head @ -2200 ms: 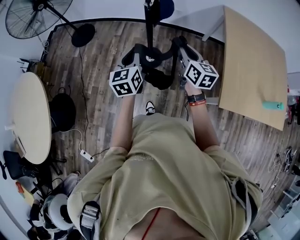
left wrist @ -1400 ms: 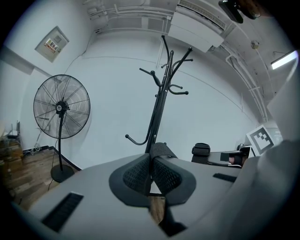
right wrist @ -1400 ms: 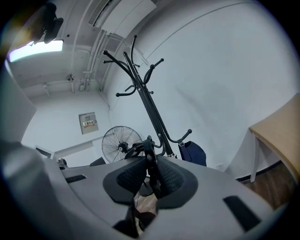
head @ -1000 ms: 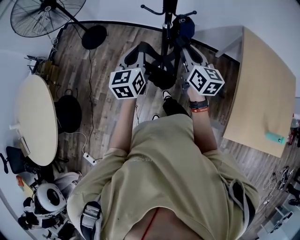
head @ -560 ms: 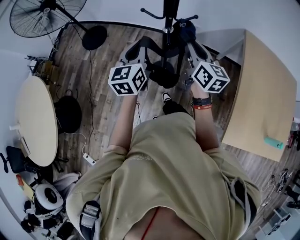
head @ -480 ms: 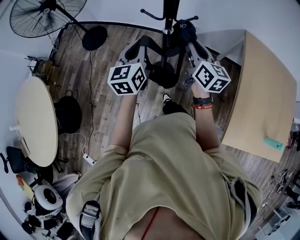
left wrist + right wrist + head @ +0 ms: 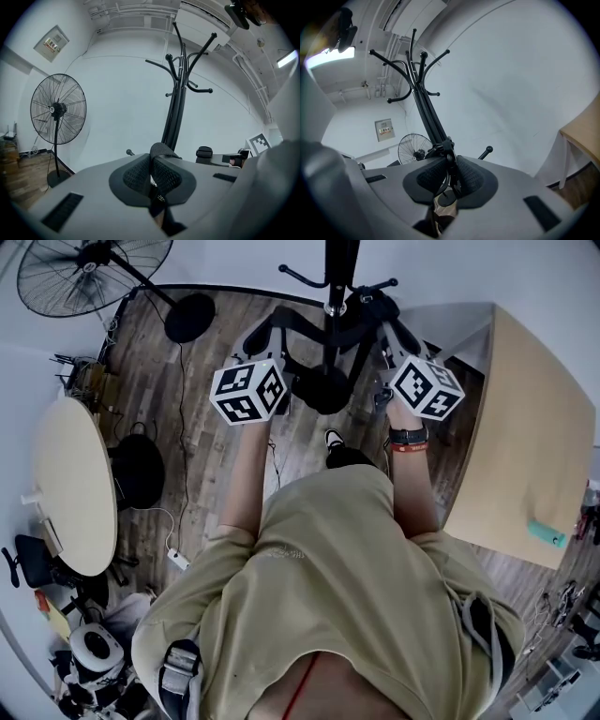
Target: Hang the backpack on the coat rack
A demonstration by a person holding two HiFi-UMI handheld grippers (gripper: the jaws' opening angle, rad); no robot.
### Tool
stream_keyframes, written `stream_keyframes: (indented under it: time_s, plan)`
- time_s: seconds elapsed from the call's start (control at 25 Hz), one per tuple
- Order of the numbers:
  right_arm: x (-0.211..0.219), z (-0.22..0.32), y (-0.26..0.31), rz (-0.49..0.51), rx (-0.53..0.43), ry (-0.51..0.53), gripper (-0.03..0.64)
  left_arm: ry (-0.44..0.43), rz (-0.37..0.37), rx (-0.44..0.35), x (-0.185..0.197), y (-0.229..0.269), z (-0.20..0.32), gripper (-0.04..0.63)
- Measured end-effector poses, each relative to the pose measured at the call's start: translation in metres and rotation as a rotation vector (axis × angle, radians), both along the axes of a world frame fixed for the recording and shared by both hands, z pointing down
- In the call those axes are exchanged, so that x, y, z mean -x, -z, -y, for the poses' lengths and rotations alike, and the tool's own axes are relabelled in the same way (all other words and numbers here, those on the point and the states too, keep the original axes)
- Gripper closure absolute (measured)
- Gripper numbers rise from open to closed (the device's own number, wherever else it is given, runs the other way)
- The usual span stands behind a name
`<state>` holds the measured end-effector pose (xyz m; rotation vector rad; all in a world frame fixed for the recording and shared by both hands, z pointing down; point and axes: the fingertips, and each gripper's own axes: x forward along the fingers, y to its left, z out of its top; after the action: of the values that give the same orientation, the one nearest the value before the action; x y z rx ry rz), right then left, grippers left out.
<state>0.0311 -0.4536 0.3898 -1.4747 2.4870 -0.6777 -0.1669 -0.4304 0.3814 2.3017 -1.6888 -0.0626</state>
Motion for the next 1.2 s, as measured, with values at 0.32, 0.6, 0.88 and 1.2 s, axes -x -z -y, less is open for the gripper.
stream_keyframes:
  time_s: [0.32, 0.6, 0.88, 1.2]
  plan:
    - [0.01, 0.006, -0.024, -0.062, 0.05, 0.017, 0.535, 0.004, 0.048, 0.045, 0.001, -0.022, 0.013, 0.571]
    - [0.016, 0.009, -0.056, -0.113, 0.1, 0.032, 0.535, -0.006, 0.087, 0.098, -0.003, -0.054, 0.02, 0.571]
    - [0.016, -0.001, -0.095, -0.184, 0.173, 0.043, 0.535, -0.023, 0.1, 0.185, -0.009, -0.095, 0.013, 0.571]
    - [0.02, -0.018, -0.149, -0.216, 0.284, 0.074, 0.535, -0.028, 0.095, 0.304, -0.012, -0.152, 0.004, 0.571]
